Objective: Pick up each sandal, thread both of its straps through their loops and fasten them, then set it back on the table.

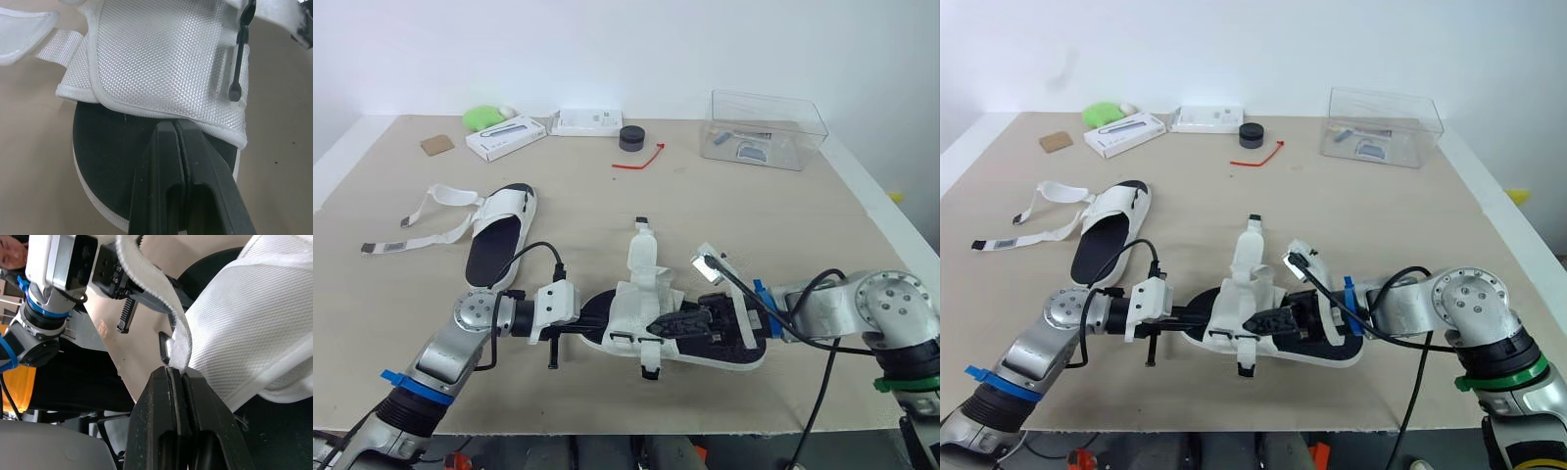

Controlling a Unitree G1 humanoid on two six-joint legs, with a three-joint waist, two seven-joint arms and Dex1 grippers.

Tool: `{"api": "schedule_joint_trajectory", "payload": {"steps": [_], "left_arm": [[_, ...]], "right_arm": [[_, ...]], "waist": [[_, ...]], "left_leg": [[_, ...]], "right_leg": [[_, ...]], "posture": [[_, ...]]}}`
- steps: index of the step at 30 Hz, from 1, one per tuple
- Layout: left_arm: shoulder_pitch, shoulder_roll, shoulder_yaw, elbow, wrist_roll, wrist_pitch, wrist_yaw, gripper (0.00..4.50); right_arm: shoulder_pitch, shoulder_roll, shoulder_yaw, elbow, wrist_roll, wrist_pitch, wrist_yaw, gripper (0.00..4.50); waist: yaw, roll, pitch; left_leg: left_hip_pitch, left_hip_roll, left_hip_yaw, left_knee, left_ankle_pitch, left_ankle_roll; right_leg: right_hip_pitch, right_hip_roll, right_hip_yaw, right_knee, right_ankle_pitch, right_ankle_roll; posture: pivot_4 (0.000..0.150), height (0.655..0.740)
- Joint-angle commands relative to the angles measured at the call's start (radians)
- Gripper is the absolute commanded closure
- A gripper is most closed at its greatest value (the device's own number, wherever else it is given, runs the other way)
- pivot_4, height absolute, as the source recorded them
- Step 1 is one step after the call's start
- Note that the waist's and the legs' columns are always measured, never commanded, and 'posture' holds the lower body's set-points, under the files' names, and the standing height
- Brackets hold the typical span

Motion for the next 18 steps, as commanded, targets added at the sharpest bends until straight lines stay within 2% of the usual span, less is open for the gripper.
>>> {"api": "schedule_joint_trajectory", "payload": {"steps": [1, 9, 10, 12, 15, 18], "left_arm": [[0.005, -0.003, -0.032, 0.025, 0.035, 0.014, 0.0, 4.5], [0.001, -0.001, -0.033, 0.033, 0.037, 0.013, -0.007, 4.5], [0.002, 0.0, -0.033, 0.034, 0.038, 0.012, -0.007, 4.5], [0.005, 0.003, -0.034, 0.033, 0.039, 0.011, -0.009, 4.5], [0.003, 0.005, -0.035, 0.035, 0.038, 0.011, -0.012, 4.5], [-0.004, 0.005, -0.037, 0.044, 0.038, 0.008, -0.016, 4.5]], "right_arm": [[0.022, -0.009, 0.018, -0.047, 0.023, -0.042, -0.023, 4.39], [0.02, -0.031, 0.014, -0.066, 0.001, -0.04, 0.002, 4.39], [0.015, -0.038, 0.0, -0.074, -0.012, -0.03, 0.03, 3.93], [0.004, -0.059, -0.035, -0.079, -0.017, -0.02, 0.08, 3.5], [-0.003, -0.104, -0.094, -0.08, -0.034, -0.002, 0.189, 2.08], [0.025, -0.15, -0.163, -0.077, -0.062, 0.013, 0.307, 1.15]], "waist": [[0.0, 0.0, 0.0], [0.0, 0.0, -0.002], [0.0, 0.0, -0.002], [0.0, 0.0, -0.002], [0.0, 0.0, -0.002], [0.001, 0.0, -0.002]], "left_leg": [[0.0, 0.0, 0.0, 0.0, 0.0, 0.0], [0.002, 0.001, 0.0, 0.0, 0.0, 0.0], [0.002, 0.001, 0.0, 0.0, 0.0, 0.0], [0.002, 0.001, 0.0, 0.0, 0.0, 0.0], [0.001, 0.0, 0.0, 0.0, 0.0, 0.0], [0.0, 0.0, 0.0, 0.0, 0.0, 0.0]], "right_leg": [[0.0, 0.0, 0.0, 0.0, 0.0, 0.0], [0.001, 0.0, 0.0, 0.0, 0.001, -0.001], [0.001, 0.0, 0.0, 0.0, 0.001, -0.001], [0.001, 0.0, 0.0, 0.0, 0.001, -0.001], [0.001, 0.0, 0.0, -0.001, 0.001, 0.0], [0.001, 0.0, 0.0, -0.002, 0.001, 0.0]], "posture": [[0.15, 0.74], [0.15, 0.74], [0.15, 0.74], [0.15, 0.74], [0.15, 0.74], [0.15, 0.74]]}}
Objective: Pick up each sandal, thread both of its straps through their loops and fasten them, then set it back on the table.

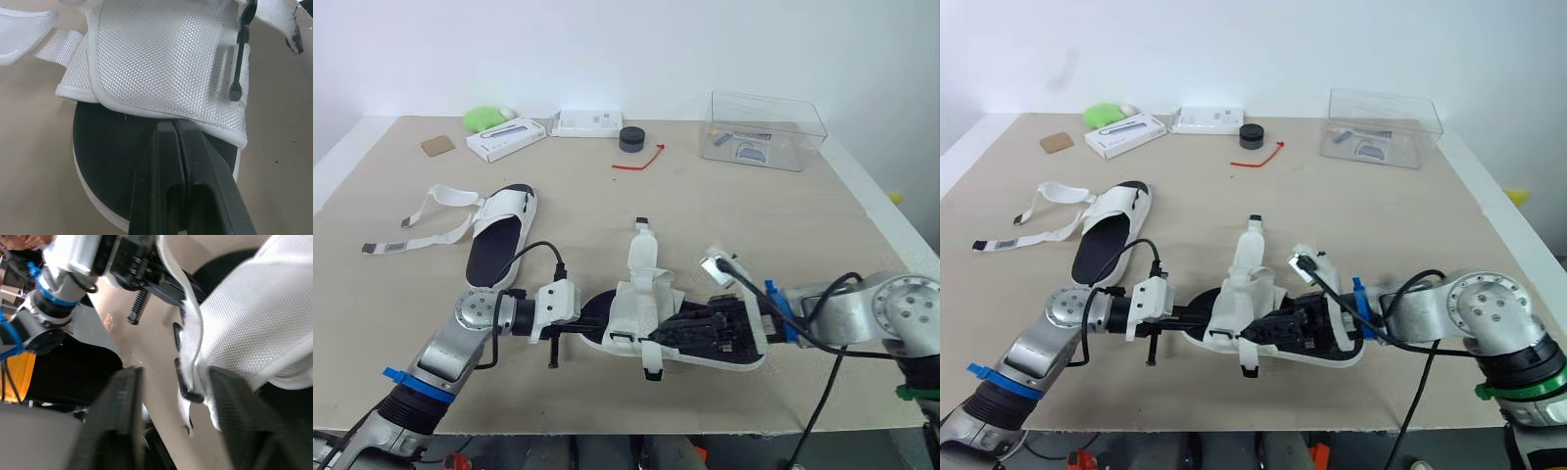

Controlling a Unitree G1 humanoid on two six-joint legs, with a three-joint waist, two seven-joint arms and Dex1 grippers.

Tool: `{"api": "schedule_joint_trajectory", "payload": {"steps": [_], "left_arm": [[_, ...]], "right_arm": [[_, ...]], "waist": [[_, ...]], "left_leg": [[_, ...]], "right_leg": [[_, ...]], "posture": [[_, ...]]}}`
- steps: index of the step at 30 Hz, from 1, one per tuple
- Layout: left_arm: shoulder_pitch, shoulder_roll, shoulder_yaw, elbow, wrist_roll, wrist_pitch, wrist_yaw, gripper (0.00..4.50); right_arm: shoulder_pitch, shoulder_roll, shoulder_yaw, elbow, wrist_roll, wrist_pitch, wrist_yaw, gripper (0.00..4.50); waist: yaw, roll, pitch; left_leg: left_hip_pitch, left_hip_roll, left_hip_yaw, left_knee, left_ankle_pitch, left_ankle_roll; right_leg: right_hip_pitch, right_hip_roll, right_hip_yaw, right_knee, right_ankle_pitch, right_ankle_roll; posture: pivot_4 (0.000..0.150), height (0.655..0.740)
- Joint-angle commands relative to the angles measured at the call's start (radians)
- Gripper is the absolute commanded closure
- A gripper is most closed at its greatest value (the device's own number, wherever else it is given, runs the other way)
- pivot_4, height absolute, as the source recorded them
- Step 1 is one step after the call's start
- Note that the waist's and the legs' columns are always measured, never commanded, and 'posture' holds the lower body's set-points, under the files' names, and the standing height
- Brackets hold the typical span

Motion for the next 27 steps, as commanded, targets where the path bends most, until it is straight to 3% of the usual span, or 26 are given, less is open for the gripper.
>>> {"api": "schedule_joint_trajectory", "payload": {"steps": [1, 2, 5, 10, 16, 27], "left_arm": [[0.001, 0.004, -0.028, 0.041, 0.036, 0.008, -0.011, 4.5], [-0.005, 0.003, -0.028, 0.047, 0.036, 0.006, -0.013, 4.5], [-0.028, -0.005, -0.02, 0.076, 0.035, 0.0, -0.011, 4.5], [-0.064, -0.012, -0.008, 0.119, 0.035, -0.018, -0.011, 4.5], [-0.096, -0.007, 0.005, 0.165, 0.041, -0.044, -0.014, 4.5], [-0.106, 0.011, 0.042, 0.209, 0.06, -0.07, 0.005, 4.5]], "right_arm": [[0.047, -0.071, -0.131, -0.028, 0.024, 0.035, 0.18, 0.45], [0.075, -0.095, -0.158, -0.031, 0.049, 0.05, 0.232, 0.14], [0.211, -0.13, -0.167, -0.096, 0.066, 0.067, 0.319, 0.06], [0.315, -0.029, -0.095, -0.169, -0.152, -0.001, 0.299, 0.06], [0.224, 0.131, -0.04, -0.082, -0.396, -0.066, 0.288, 0.06], [0.071, 0.236, 0.011, 0.031, -0.626, -0.034, 0.441, 0.06]], "waist": [[0.003, 0.0, 0.0], [0.006, 0.0, 0.0], [0.009, 0.0, 0.0], [0.012, 0.0, -0.001], [0.011, 0.0, -0.001], [0.007, 0.0, -0.001]], "left_leg": [[0.0, 0.0, 0.0, 0.0, 0.0, 0.0], [0.0, 0.0, 0.0, 0.0, 0.0, 0.0], [-0.001, 0.0, -0.001, 0.0, 0.0, 0.0], [0.0, 0.001, 0.0, 0.001, 0.0, 0.001], [0.002, 0.001, 0.002, 0.002, 0.005, 0.002], [0.001, 0.003, 0.002, 0.002, 0.006, 0.003]], "right_leg": [[0.0, 0.0, 0.0, 0.0, 0.0, 0.0], [0.0, 0.0, 0.0, 0.0, 0.0, 0.0], [0.0, 0.0, -0.001, -0.001, 0.0, 0.0], [0.001, -0.001, 0.0, -0.001, 0.001, 0.0], [0.001, 0.004, 0.001, -0.001, 0.007, 0.0], [0.0, 0.006, 0.001, -0.001, 0.009, -0.001]], "posture": [[0.15, 0.74], [0.15, 0.74], [0.15, 0.74], [0.15, 0.74], [0.15, 0.74], [0.15, 0.74]]}}
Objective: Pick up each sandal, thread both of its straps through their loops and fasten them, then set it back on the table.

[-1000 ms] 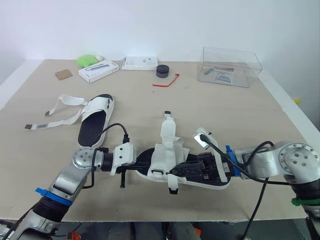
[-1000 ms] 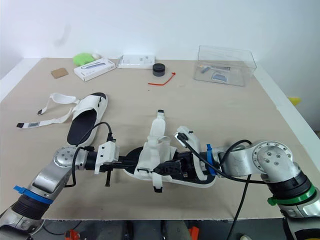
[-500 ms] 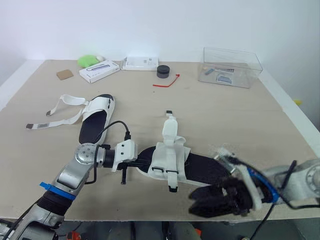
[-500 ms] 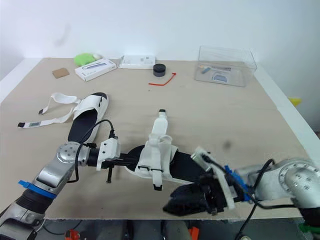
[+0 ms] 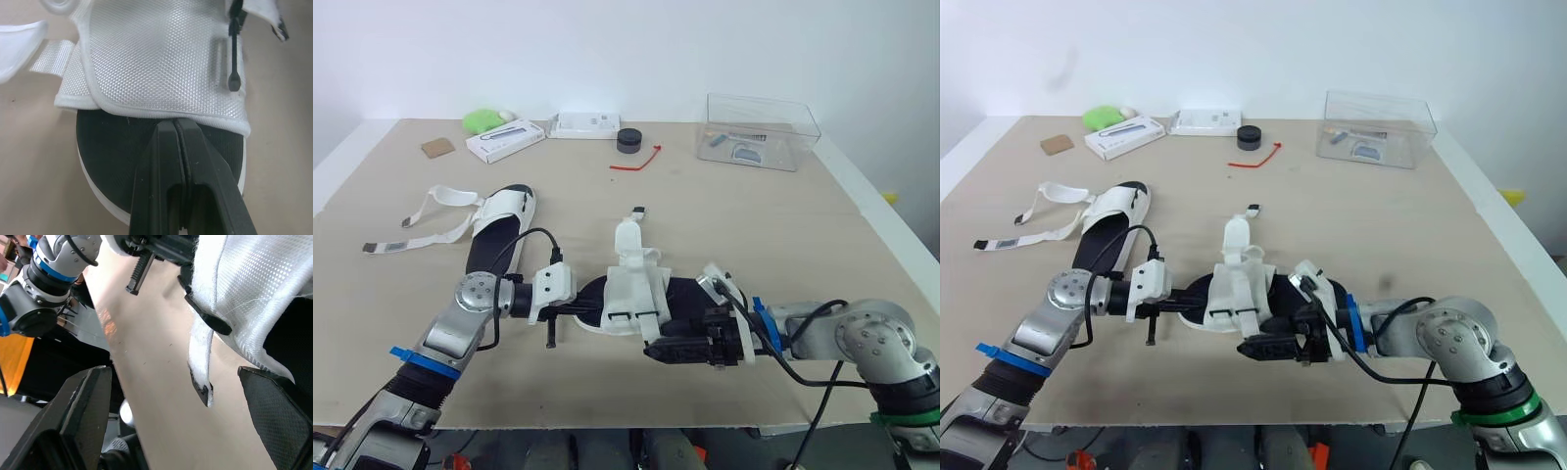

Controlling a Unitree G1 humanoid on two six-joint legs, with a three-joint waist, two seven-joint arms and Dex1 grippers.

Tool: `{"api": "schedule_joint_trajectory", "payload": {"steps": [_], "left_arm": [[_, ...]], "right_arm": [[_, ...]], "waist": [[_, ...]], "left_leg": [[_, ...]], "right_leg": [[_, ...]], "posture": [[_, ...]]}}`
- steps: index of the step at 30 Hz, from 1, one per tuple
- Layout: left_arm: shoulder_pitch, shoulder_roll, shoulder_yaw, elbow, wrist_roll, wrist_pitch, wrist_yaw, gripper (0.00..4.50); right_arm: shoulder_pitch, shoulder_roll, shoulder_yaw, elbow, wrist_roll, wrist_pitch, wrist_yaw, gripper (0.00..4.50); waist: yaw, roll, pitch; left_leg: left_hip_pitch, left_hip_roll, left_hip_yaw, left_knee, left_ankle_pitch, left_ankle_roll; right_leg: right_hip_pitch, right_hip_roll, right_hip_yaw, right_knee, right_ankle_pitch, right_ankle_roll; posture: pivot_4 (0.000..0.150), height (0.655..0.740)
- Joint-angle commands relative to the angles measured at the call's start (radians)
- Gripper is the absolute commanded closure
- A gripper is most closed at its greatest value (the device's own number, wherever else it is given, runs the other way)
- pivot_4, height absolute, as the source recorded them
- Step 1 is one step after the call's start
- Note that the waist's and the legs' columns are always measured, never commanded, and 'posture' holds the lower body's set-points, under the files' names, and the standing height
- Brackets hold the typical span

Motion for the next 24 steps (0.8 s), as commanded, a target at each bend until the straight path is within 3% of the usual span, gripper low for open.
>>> {"api": "schedule_joint_trajectory", "payload": {"steps": [1, 4, 7, 12, 15, 24], "left_arm": [[0.001, 0.027, 0.019, 0.03, 0.038, -0.005, 0.013, 4.5], [0.003, 0.033, 0.022, 0.032, 0.049, -0.014, 0.019, 4.5], [0.012, 0.037, 0.023, 0.023, 0.047, -0.013, 0.024, 4.5], [0.044, 0.042, 0.02, -0.01, 0.047, -0.001, 0.032, 4.5], [0.056, 0.043, 0.018, -0.027, 0.046, 0.007, 0.037, 4.5], [0.063, 0.05, 0.015, -0.035, 0.048, 0.016, 0.035, 4.5]], "right_arm": [[-0.052, 0.033, 0.013, 0.031, -0.063, 0.009, 0.057, 0.06], [-0.089, 0.059, 0.031, 0.072, -0.118, 0.015, 0.098, 0.06], [-0.11, 0.087, 0.027, 0.107, -0.155, 0.023, 0.121, 0.81], [-0.095, 0.125, -0.002, 0.116, -0.178, 0.038, 0.126, 3.35], [-0.065, 0.142, -0.017, 0.101, -0.189, 0.043, 0.116, 4.42], [0.185, 0.091, -0.062, -0.121, -0.093, 0.131, 0.094, 4.42]], "waist": [[-0.004, 0.0, 0.0], [-0.008, 0.0, 0.0], [-0.009, 0.0, 0.0], [-0.01, 0.0, 0.0], [-0.009, 0.0, 0.0], [-0.011, 0.0, -0.001]], "left_leg": [[0.0, 0.0, 0.0, 0.0, 0.0, 0.0], [0.0, 0.0, 0.0, 0.0, 0.0, 0.0], [0.0, 0.001, 0.0, 0.0, 0.0, 0.0], [0.0, 0.001, 0.0, -0.001, 0.0, 0.0], [0.0, 0.001, -0.001, -0.001, 0.0, 0.0], [0.001, 0.0, 0.0, -0.003, 0.0, 0.0]], "right_leg": [[0.0, 0.0, 0.0, 0.0, 0.0, 0.0], [0.0, 0.0, 0.0, 0.0, 0.0, -0.001], [0.0, 0.0, 0.0, 0.0, 0.0, -0.001], [-0.001, 0.0, 0.0, 0.0, 0.0, -0.001], [-0.001, 0.0, 0.0, 0.0, 0.0, -0.002], [0.0, 0.0, 0.0, 0.0, -0.002, -0.002]], "posture": [[0.15, 0.74], [0.15, 0.74], [0.15, 0.74], [0.15, 0.74], [0.15, 0.74], [0.15, 0.74]]}}
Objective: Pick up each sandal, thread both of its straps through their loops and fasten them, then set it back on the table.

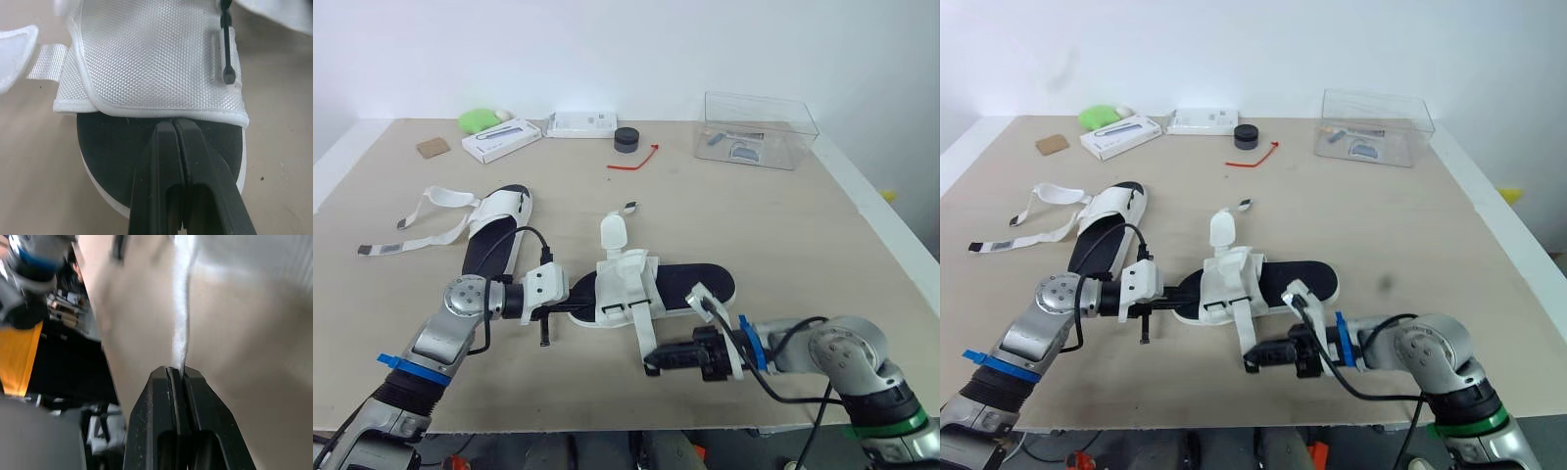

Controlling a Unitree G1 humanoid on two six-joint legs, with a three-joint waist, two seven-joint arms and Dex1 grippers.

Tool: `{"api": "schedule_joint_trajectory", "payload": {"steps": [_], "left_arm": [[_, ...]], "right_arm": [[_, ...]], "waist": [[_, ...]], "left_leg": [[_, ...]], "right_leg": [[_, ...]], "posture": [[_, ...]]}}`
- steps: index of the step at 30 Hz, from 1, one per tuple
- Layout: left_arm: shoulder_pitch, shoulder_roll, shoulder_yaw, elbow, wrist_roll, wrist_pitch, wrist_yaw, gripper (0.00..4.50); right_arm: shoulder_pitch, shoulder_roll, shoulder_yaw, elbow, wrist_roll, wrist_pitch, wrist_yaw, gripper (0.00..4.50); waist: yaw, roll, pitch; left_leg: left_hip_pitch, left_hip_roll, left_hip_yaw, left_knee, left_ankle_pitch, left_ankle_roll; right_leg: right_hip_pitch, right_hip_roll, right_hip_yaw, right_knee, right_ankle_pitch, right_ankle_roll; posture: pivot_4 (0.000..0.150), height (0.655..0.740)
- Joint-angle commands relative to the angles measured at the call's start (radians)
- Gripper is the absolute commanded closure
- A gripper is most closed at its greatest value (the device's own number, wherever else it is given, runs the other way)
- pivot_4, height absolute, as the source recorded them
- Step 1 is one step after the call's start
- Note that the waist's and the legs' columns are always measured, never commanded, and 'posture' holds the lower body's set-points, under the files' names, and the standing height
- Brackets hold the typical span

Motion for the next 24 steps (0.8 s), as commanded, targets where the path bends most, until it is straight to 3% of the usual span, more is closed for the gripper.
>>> {"api": "schedule_joint_trajectory", "payload": {"steps": [1, 15, 24], "left_arm": [[0.018, 0.019, -0.012, 0.014, 0.033, 0.019, -0.005, 4.5], [-0.005, 0.0, -0.033, 0.05, 0.047, 0.005, -0.012, 4.5], [-0.014, -0.002, -0.035, 0.062, 0.05, -0.003, -0.013, 4.5]], "right_arm": [[0.059, -0.002, -0.055, -0.103, 0.098, 0.046, -0.032, 4.42], [0.111, -0.041, -0.117, -0.155, 0.261, 0.096, -0.124, 4.42], [0.107, -0.057, -0.116, -0.146, 0.288, 0.069, -0.144, 4.42]], "waist": [[0.001, -0.001, -0.001], [0.002, -0.001, -0.001], [0.002, -0.001, -0.001]], "left_leg": [[0.0, 0.0, -0.001, 0.0, 0.0, 0.0], [0.0, -0.001, -0.001, 0.0, 0.0, 0.0], [0.0, -0.001, -0.001, 0.0, 0.0, 0.0]], "right_leg": [[0.0, 0.0, 0.0, 0.0, 0.0, 0.0], [0.001, 0.0, 0.0, 0.0, 0.0, 0.0], [0.001, 0.0, 0.0, 0.0, 0.0, 0.0]], "posture": [[0.15, 0.74], [0.15, 0.74], [0.15, 0.74]]}}
